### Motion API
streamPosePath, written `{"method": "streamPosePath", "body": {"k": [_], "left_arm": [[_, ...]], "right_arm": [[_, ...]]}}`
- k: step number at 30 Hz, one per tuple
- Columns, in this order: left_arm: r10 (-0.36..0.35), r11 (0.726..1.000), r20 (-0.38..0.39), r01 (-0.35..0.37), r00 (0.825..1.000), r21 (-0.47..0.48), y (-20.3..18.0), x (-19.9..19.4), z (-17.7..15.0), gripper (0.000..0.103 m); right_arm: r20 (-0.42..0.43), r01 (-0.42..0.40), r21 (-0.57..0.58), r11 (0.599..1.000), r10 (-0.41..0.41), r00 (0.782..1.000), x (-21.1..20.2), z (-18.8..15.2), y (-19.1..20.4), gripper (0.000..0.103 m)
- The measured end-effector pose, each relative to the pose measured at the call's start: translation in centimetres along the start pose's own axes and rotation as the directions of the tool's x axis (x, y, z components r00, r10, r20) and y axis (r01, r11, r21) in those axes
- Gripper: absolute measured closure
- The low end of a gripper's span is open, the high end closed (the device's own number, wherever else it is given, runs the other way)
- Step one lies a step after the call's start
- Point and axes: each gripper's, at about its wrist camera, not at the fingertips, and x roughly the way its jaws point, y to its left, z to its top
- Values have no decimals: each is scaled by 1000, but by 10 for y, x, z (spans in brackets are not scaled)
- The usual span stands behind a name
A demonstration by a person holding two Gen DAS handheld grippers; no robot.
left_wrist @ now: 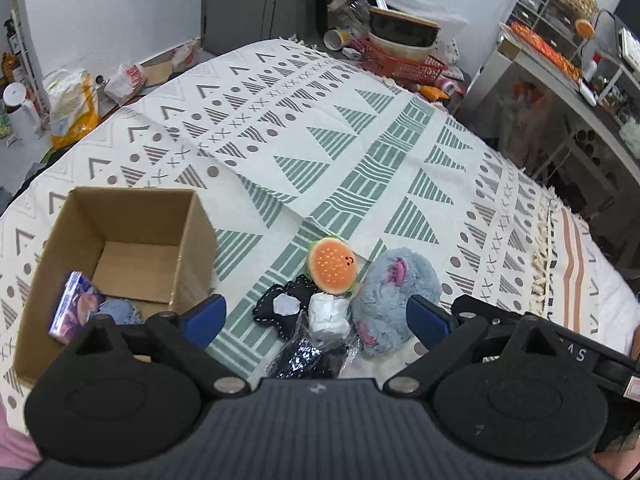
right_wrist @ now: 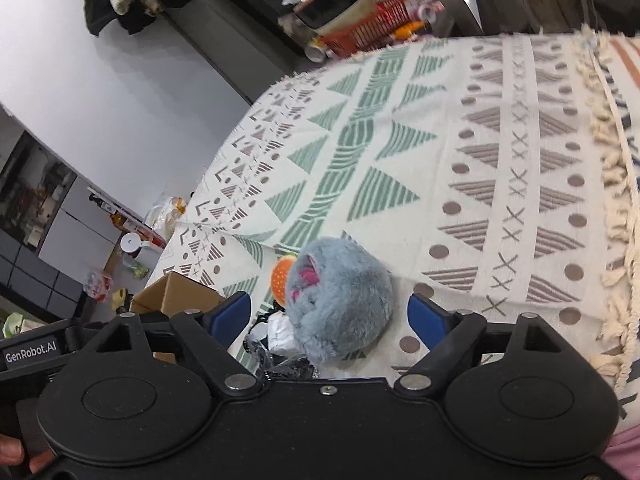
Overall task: Organize soft objects
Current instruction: 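Close the right tool on the grey fluffy plush while the left tool grips it too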
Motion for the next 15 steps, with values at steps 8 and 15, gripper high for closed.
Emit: {"method": "streamPosePath", "body": {"k": [8,15], "left_arm": [[5,1000,-45,-3,999,28,-17,32,7,28],[9,1000,-83,-6,997,29,-24,59,10,46]], "right_arm": [[-24,-12,33,999,13,1000,23,5,-14,40],[-68,-57,96,994,63,996,43,10,-25,50]]}}
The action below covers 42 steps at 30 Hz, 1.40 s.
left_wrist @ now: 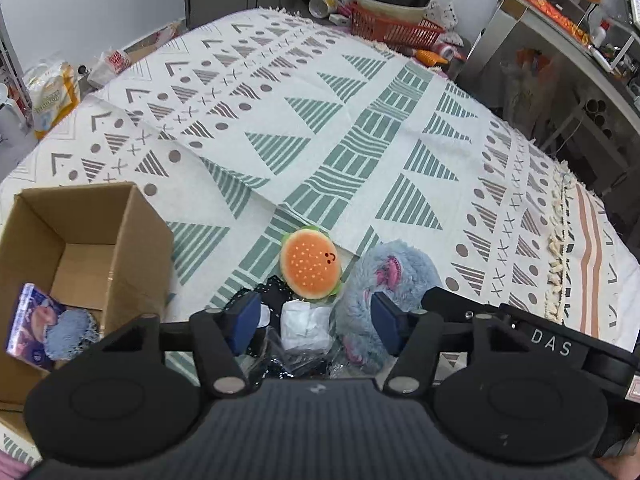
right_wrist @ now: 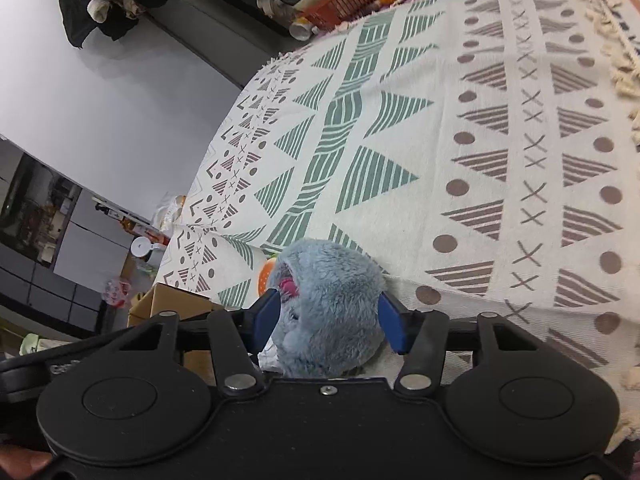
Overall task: Organize soft objects
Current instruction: 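Close the right tool on the grey fluffy plush while the left tool grips it too, then lift the grey plush with both tools and carry it over the box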
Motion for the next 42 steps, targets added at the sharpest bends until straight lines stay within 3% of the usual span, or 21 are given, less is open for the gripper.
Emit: {"method": "streamPosePath", "body": {"k": [7,17,21,23,31,42], "left_arm": [[-18,1000,-21,18,1000,-2,-7,17,3,54],[-105,994,-58,103,993,-32,-18,45,5,62],[-121,992,-88,117,989,-49,-18,53,3,77],[-132,989,-98,125,986,-75,-14,55,1,77],[-149,988,-78,146,986,-51,-18,50,-6,84],[-201,979,-38,200,979,-31,-14,3,-10,86]], "right_arm": [[-51,-9,35,999,10,999,15,1,-9,67],[-38,0,55,998,2,999,21,1,-21,75],[-38,-16,87,996,20,999,19,2,-27,78],[-44,-22,94,995,26,999,18,1,-27,78],[-26,-11,77,997,13,1000,10,-5,-23,82],[28,-18,33,999,17,999,-26,-13,2,84]]}}
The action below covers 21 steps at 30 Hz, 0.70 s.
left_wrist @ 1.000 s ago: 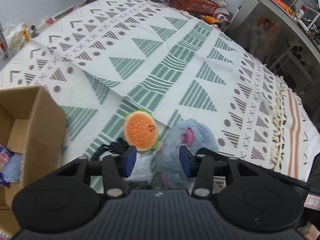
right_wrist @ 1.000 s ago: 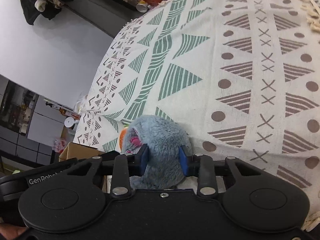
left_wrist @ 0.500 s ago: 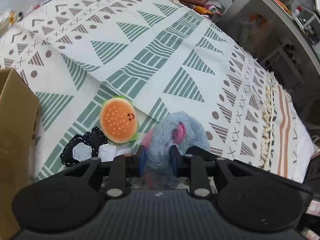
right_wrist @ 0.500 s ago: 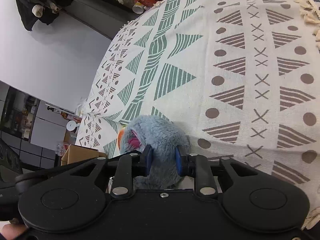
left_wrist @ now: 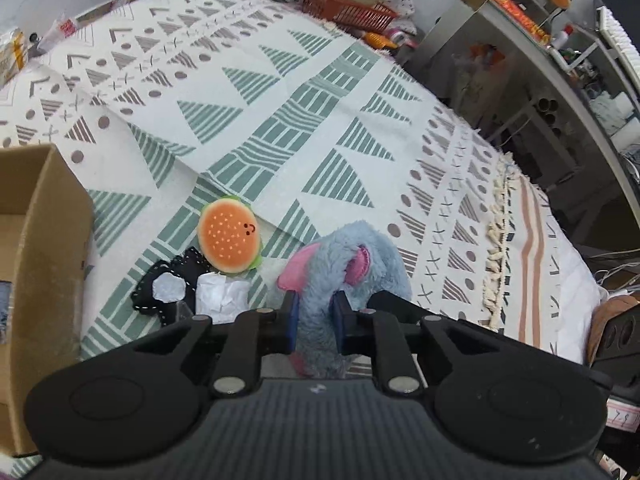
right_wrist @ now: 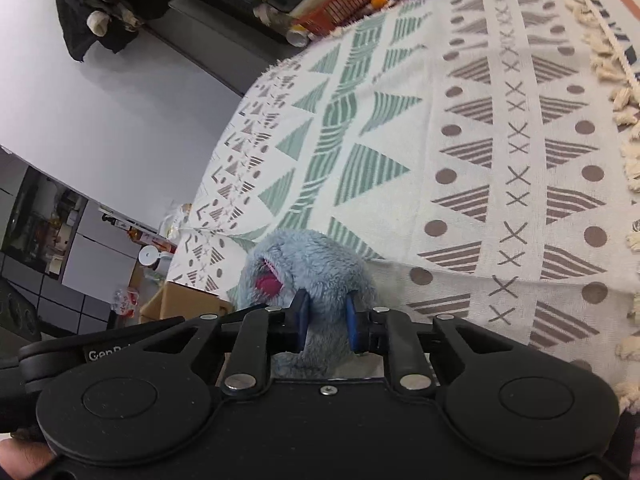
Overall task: Organize soft objects
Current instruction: 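Lift the grey plush with both tools and carry it over the box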
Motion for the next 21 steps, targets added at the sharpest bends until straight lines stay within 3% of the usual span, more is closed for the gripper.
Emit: {"method": "streamPosePath", "body": {"k": [21], "left_arm": [[-36,998,111,41,993,-45,39,-84,-6,87]], "right_arm": [[55,-3,-118,993,9,998,-30,-20,89,84]]}}
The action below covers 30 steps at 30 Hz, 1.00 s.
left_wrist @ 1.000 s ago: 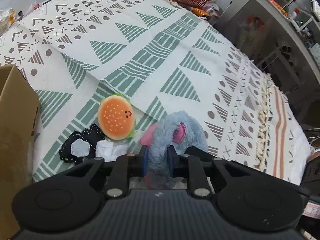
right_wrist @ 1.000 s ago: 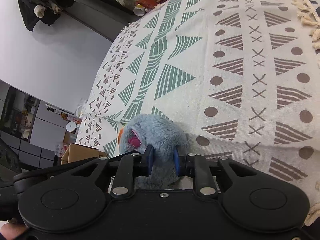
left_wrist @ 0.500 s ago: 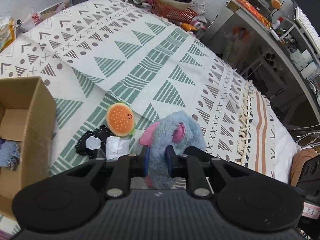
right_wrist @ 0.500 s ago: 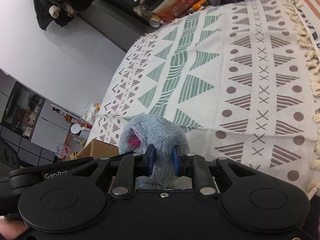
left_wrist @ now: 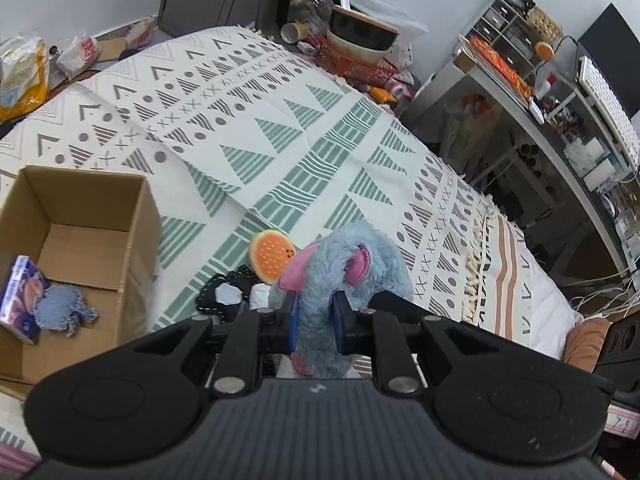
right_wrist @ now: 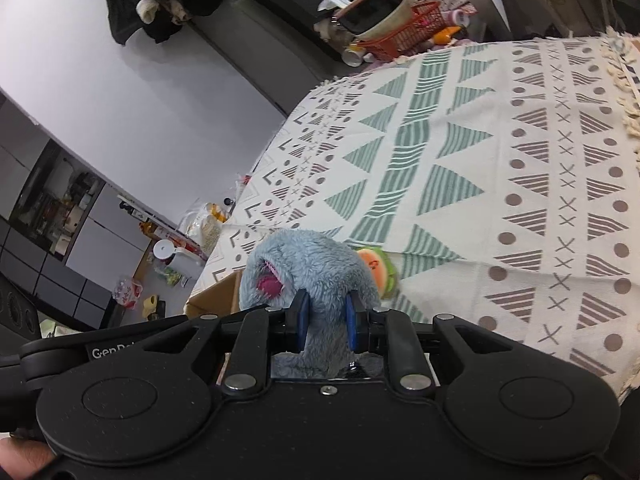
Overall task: Organize soft objects
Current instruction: 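Lift the grey plush with both tools and carry it over the box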
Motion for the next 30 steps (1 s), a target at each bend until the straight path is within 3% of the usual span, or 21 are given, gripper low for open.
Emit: {"method": "streamPosePath", "body": {"k": [30], "left_arm": [[21,988,96,-6,995,-152,114,-61,13,87]], "right_arm": [[-58,-29,-158,987,20,998,50,-23,118,84]]}}
